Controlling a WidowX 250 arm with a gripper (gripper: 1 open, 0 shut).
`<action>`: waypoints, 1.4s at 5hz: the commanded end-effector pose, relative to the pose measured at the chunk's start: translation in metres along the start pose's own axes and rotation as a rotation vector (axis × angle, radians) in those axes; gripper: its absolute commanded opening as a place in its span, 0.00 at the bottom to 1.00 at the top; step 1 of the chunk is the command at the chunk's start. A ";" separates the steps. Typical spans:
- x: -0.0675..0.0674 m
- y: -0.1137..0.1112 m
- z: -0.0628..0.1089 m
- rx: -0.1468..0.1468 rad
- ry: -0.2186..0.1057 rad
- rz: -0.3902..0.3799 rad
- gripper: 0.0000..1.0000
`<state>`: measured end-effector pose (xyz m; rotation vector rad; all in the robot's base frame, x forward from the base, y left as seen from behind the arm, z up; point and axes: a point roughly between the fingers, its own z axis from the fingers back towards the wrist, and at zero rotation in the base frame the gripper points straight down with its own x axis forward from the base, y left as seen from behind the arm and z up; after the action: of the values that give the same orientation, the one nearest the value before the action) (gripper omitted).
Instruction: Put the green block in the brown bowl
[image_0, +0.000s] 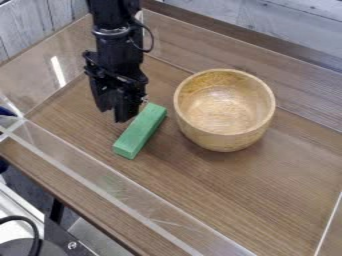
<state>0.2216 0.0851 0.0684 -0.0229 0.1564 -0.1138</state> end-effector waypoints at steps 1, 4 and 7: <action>0.008 -0.001 0.006 0.019 -0.059 -0.014 0.00; 0.009 0.002 -0.005 -0.012 -0.044 -0.030 0.00; 0.025 0.006 0.012 -0.021 -0.054 -0.003 0.00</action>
<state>0.2381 0.0860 0.0634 -0.0694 0.1556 -0.1087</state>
